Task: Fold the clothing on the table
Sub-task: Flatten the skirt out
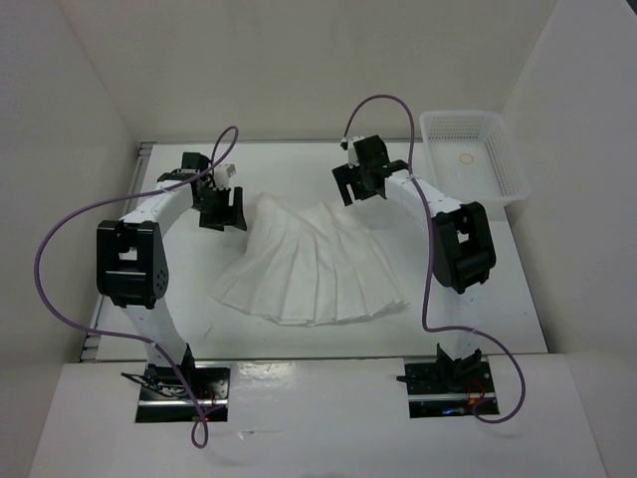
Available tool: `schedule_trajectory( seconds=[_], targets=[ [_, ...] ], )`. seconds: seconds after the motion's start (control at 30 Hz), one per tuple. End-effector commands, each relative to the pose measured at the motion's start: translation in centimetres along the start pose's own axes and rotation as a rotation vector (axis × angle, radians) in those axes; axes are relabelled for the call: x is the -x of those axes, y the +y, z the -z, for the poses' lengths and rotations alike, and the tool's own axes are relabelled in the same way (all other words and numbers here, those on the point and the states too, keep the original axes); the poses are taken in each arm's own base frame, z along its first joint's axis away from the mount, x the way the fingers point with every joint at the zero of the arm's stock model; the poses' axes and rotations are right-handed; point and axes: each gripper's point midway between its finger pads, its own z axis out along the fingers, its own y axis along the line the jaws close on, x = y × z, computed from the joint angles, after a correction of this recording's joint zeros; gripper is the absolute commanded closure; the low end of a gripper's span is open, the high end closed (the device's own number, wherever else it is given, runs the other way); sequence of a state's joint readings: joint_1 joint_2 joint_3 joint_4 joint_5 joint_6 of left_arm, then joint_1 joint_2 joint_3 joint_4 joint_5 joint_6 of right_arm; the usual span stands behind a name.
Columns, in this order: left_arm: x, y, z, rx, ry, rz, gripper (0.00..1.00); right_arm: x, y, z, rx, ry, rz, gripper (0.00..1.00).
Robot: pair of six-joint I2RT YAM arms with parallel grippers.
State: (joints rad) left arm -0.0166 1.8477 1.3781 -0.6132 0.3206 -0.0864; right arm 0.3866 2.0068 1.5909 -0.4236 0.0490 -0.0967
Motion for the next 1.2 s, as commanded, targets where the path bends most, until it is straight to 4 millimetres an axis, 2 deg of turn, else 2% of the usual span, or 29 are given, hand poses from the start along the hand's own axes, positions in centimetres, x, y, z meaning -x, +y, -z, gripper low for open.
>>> schedule_trajectory(
  seconds=[0.0, 0.17, 0.27, 0.3, 0.33, 0.4, 0.47, 0.6, 0.63, 0.67, 0.73, 0.77, 0.87, 0.93, 1.0, 1.17],
  targets=[
    [-0.2, 0.0, 0.5, -0.017, -0.014, 0.027, 0.21, 1.6, 0.7, -1.2, 0.003, -0.023, -0.026, 0.14],
    [-0.5, 0.7, 0.9, -0.009, -0.012, 0.038, 0.21, 0.3, 0.7, -2.2, -0.005, 0.016, -0.034, 0.14],
    [-0.3, 0.6, 1.2, -0.009, -0.022, 0.034, 0.21, 0.5, 0.7, -2.0, -0.005, 0.016, -0.034, 0.14],
    [-0.3, 0.6, 1.2, -0.009, -0.022, 0.034, 0.21, 0.0, 0.7, -2.3, -0.005, 0.034, -0.033, 0.14],
    [-0.6, 0.6, 1.3, -0.009, -0.013, 0.029, 0.21, 0.7, 0.7, -2.1, -0.005, 0.019, -0.034, 0.14],
    [-0.6, 0.6, 1.3, -0.009, -0.012, 0.029, 0.20, 0.5, 0.6, -2.3, -0.005, 0.028, -0.025, 0.14],
    [-0.6, 0.6, 1.3, -0.009, -0.012, 0.029, 0.20, 0.6, 1.0, -2.8, -0.008, 0.036, -0.017, 0.14],
    [-0.6, 0.6, 1.3, -0.009, -0.012, 0.029, 0.20, -0.7, 1.9, -3.7, -0.013, 0.097, 0.015, 0.14],
    [-0.6, 0.6, 1.3, -0.009, -0.012, 0.029, 0.20, 0.1, 1.7, -3.8, -0.025, 0.081, 0.014, 0.14],
    [-0.6, 0.6, 1.3, -0.009, -0.012, 0.029, 0.20, -0.7, 1.6, -4.1, -0.033, 0.105, 0.017, 0.14],
    [-0.6, 0.6, 1.3, -0.009, -0.013, 0.020, 0.20, -0.1, 2.2, -4.1, -0.027, 0.098, 0.025, 0.14],
    [-0.8, 0.6, 1.3, -0.009, -0.004, 0.023, 0.20, -0.9, 2.2, -4.4, -0.026, 0.124, 0.027, 0.14],
    [-0.8, 0.6, 1.3, -0.009, -0.004, 0.023, 0.20, -0.6, 2.2, -4.4, -0.026, 0.127, 0.028, 0.17],
    [-0.9, 0.7, 1.0, -0.009, 0.005, 0.026, 0.20, -1.2, 2.0, -4.6, -0.034, 0.147, 0.040, 0.17],
    [-0.9, 0.7, 1.0, -0.009, 0.005, 0.017, 0.20, -0.8, 2.0, -4.6, -0.034, 0.138, 0.039, 0.17],
    [-1.2, 0.8, 1.1, -0.009, 0.013, 0.011, 0.20, -1.5, 2.0, -4.5, -0.032, 0.170, 0.051, 0.20]
  ],
)
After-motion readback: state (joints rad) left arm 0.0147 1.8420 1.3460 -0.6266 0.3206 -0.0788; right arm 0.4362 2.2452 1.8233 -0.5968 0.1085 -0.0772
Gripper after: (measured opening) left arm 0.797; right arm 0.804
